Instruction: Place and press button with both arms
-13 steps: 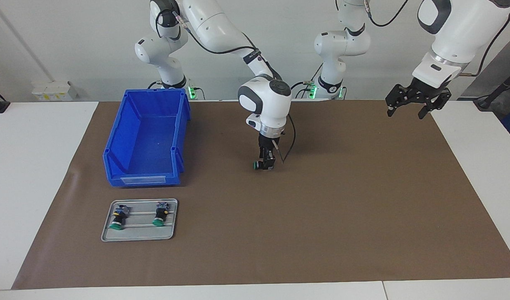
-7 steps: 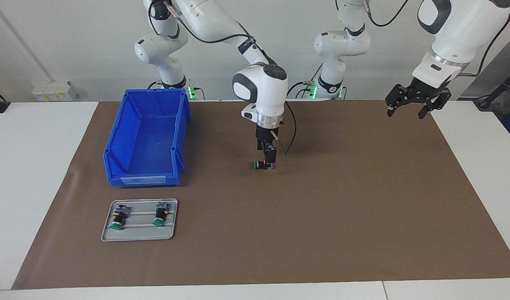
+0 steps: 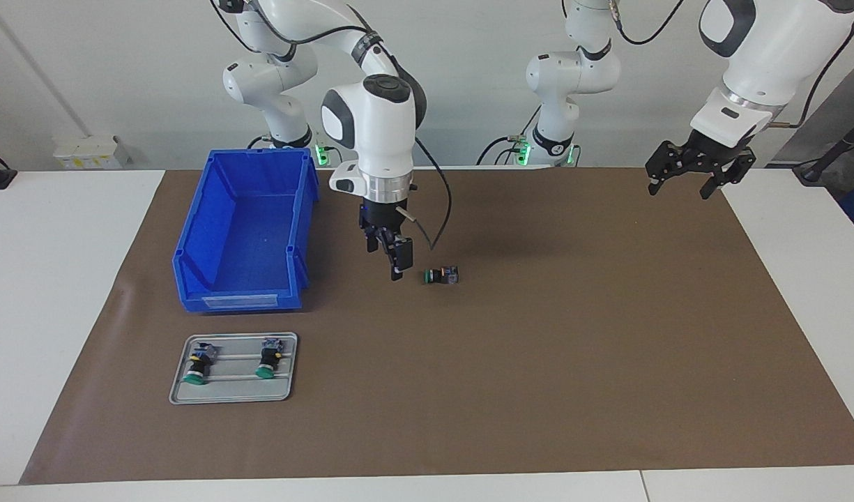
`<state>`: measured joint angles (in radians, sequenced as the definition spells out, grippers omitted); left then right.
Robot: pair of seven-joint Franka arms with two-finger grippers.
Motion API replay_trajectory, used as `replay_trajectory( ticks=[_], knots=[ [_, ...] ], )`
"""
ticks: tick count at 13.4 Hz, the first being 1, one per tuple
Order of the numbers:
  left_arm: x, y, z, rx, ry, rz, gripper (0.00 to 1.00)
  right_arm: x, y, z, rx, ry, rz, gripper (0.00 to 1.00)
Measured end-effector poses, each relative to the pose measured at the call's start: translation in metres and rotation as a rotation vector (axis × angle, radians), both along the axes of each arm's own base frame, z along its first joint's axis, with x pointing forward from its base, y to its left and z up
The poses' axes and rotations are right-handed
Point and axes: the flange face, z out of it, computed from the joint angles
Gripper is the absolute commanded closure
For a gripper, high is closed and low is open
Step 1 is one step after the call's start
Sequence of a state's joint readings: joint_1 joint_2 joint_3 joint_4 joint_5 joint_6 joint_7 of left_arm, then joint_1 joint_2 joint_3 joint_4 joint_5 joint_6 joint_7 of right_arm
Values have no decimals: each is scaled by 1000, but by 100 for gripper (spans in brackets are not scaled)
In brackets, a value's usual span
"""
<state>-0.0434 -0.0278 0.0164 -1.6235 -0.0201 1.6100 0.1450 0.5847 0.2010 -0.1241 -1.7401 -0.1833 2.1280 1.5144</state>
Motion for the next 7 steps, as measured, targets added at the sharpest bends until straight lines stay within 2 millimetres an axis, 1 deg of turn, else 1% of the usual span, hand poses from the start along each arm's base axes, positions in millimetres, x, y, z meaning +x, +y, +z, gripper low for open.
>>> replay_trajectory(
  ticks=[1,3,5,7],
  knots=[
    [0,0,0,0,0,0,0,5,-21,10,8,16,38,0],
    [0,0,0,0,0,0,0,12,-73,36,11,53,141,0],
    [0,0,0,0,0,0,0,11,-123,60,-17,79,246,0],
    [0,0,0,0,0,0,0,7,-164,79,-48,99,354,0]
  ],
)
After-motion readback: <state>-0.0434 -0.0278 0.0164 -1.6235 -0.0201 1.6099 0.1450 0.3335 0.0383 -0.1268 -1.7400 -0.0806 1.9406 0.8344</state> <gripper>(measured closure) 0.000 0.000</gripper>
